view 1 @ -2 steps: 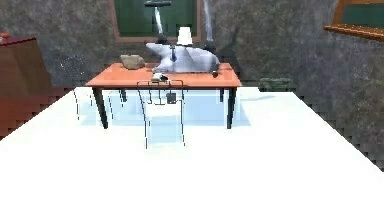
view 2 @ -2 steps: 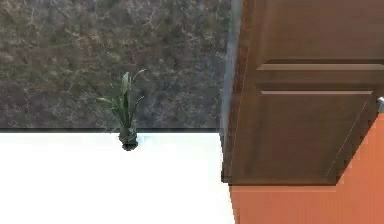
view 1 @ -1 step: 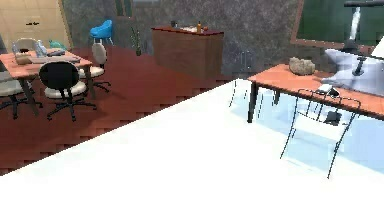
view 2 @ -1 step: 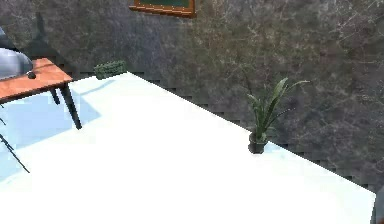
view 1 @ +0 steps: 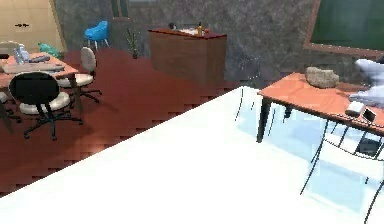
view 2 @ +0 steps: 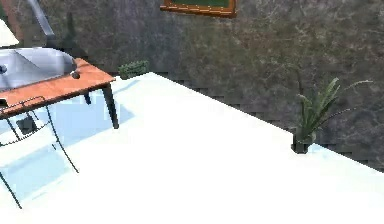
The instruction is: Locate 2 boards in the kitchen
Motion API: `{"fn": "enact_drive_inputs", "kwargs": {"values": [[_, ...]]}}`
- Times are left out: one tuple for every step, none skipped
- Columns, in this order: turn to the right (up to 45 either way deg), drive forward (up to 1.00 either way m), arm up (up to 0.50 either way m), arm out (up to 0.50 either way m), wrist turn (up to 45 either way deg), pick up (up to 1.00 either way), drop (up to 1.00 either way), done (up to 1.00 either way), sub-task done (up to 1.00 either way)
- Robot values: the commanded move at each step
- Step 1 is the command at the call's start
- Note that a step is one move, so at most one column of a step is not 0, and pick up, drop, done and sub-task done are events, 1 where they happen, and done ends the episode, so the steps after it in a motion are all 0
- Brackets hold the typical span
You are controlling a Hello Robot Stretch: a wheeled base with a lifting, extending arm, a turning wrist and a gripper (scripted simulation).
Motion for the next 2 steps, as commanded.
{"fn": "enact_drive_inputs", "kwargs": {"values": [[-42.0,0.0,0.0,0.0,0.0,0.0,0.0,0.0,0.0],[0.0,1.0,0.0,0.0,0.0,0.0,0.0,0.0,0.0]]}}
